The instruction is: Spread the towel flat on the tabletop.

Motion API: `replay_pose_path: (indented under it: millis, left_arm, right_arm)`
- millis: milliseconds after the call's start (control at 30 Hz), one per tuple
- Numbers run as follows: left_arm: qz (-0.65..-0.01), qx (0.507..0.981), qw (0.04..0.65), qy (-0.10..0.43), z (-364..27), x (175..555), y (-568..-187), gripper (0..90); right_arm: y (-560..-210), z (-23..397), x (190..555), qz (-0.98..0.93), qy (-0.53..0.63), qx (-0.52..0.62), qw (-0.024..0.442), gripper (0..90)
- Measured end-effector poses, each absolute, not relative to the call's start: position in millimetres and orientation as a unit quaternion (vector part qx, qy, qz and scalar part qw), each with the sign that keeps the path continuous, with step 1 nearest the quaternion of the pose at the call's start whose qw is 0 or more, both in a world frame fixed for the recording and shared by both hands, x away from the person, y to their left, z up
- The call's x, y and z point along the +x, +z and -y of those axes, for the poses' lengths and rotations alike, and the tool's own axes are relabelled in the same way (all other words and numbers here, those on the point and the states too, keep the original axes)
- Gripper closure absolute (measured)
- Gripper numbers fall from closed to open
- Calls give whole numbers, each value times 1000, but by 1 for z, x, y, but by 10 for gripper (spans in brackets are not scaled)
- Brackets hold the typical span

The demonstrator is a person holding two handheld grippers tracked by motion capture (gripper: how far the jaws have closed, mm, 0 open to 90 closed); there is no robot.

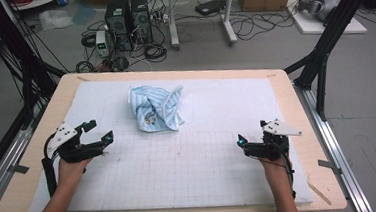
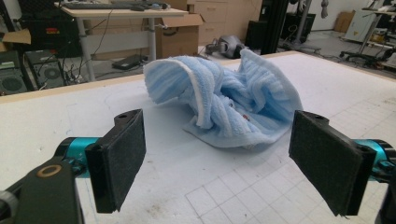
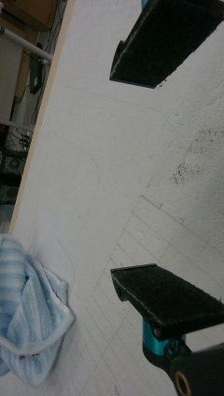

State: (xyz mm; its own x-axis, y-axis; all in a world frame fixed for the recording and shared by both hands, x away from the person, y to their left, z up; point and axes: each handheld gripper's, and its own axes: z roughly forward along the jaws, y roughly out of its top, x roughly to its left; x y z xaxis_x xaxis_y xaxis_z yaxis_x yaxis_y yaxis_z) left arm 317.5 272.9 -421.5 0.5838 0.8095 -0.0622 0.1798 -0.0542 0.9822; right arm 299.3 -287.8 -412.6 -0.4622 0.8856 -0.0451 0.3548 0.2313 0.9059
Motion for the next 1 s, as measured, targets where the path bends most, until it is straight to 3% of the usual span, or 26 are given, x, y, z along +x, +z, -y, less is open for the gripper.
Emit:
replay_pose_path:
  millis: [1000]
  left_arm:
    - [-355,683,581,262,-266,317,-420,201]
  right_arm:
    - [-410,284,295,-725,460,424,288,54]
